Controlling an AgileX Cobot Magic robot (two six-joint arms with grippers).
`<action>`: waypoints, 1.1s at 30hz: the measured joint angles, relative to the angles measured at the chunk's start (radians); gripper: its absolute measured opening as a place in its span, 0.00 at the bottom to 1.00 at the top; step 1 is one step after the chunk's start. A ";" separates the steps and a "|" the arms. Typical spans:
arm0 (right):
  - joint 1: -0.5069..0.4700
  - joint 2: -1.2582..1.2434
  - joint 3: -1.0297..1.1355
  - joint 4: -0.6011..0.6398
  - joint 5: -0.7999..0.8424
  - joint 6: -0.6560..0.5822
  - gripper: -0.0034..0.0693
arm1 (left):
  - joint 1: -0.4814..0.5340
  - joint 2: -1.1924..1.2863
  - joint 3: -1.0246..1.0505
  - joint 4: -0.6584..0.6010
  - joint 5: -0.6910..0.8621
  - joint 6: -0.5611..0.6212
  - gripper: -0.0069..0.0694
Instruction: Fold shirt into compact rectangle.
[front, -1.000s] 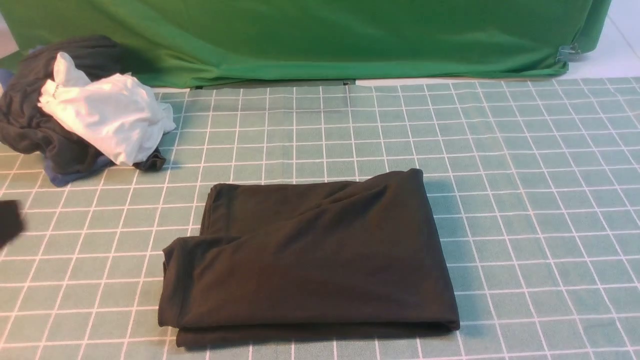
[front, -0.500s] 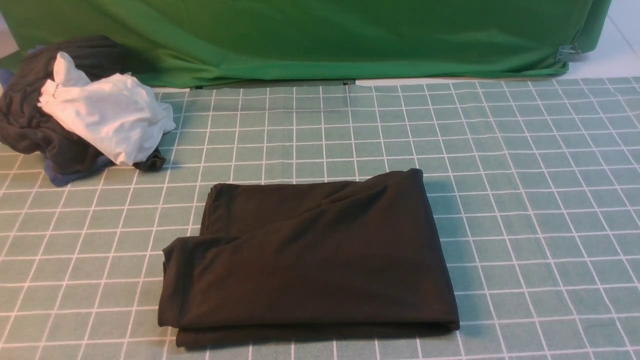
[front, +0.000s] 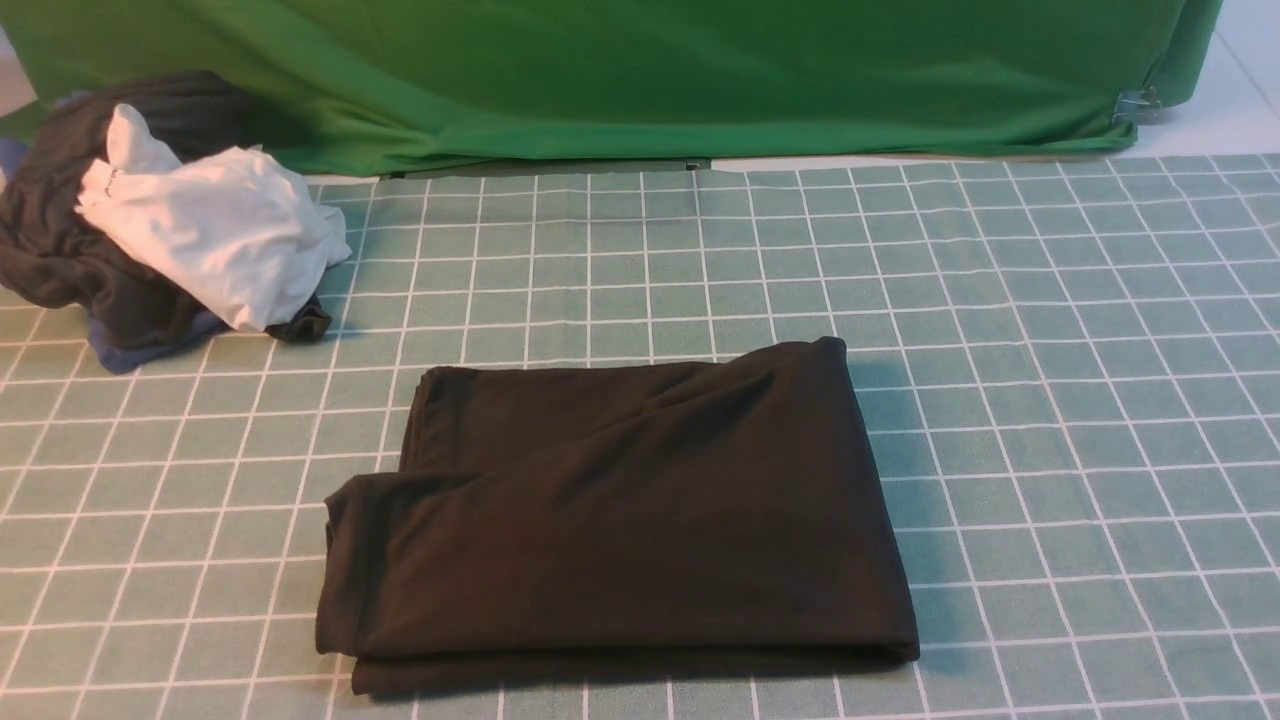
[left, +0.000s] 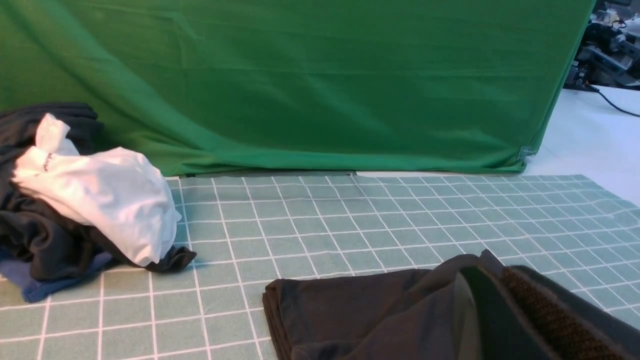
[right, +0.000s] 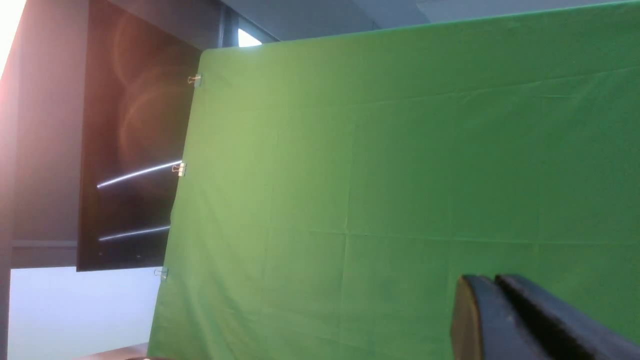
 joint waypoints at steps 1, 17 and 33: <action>0.000 0.000 0.000 0.000 0.000 0.000 0.10 | 0.000 0.000 0.001 0.000 0.000 0.000 0.11; 0.000 0.000 0.000 0.000 0.000 0.000 0.15 | 0.000 0.000 0.001 0.000 0.000 0.008 0.11; 0.000 0.000 0.000 0.000 0.000 0.000 0.18 | 0.281 -0.022 0.352 -0.030 -0.512 0.153 0.11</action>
